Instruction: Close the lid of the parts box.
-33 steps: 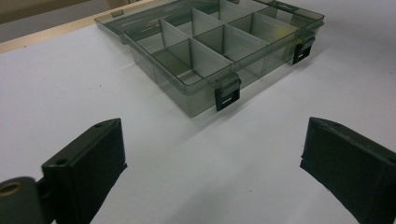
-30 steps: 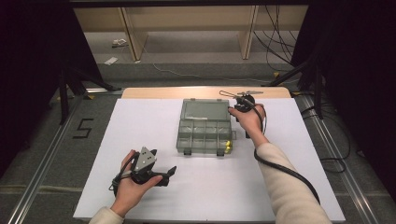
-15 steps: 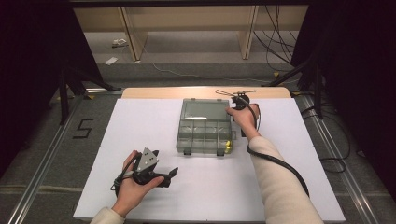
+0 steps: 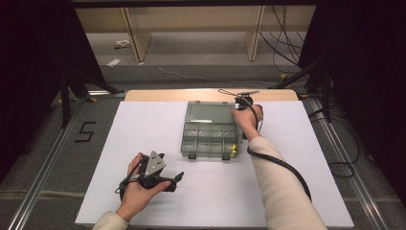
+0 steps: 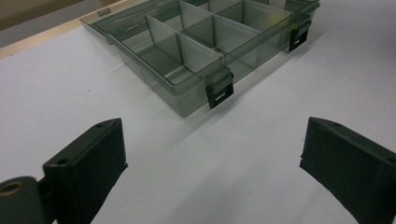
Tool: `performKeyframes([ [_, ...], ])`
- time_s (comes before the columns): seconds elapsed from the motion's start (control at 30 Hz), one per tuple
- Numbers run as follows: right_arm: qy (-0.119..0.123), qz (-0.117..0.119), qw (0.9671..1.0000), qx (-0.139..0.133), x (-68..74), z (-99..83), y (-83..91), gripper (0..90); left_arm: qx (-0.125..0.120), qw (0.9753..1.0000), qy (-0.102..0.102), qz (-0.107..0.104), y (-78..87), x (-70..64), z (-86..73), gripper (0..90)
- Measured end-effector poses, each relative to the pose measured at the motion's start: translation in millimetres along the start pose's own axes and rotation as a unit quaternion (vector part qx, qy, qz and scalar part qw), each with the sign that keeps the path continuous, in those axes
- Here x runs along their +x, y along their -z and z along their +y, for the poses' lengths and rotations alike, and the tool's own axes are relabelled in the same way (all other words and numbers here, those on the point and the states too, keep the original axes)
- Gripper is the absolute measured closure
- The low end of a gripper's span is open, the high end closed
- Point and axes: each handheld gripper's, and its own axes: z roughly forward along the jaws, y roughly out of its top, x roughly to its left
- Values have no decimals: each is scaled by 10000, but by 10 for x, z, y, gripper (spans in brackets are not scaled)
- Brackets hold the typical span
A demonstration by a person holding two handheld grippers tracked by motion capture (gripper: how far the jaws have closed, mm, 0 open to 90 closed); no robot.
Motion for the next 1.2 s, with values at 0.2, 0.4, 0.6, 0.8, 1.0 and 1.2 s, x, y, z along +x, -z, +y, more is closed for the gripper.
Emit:
performKeyframes([
  [0.2, -324, -223, 9992, 23, 55, 21, -6, 883, -82, 9998, 79, 163, -30, 170, 34, 71],
  [0.4, -404, -323, 9986, -98, 91, 19, 12, 894, -120, 9989, 189, 405, -115, 426, 196, 94],
  [0.6, -348, -321, 9984, -310, 111, 16, 76, 900, -96, 9966, 478, 668, -360, 769, 503, 161],
  [0.8, -271, -252, 9976, -588, 100, -8, 148, 900, 64, 9928, 892, 798, -697, 1051, 824, 261],
  [1.0, -157, -172, 9959, -873, 91, -38, 248, 900, 285, 9839, 1617, 707, -1068, 1264, 1041, 384],
  [1.2, -84, -123, 9945, -1040, 86, -65, 297, 900, 581, 9725, 2208, 458, -1381, 1307, 1097, 502],
])
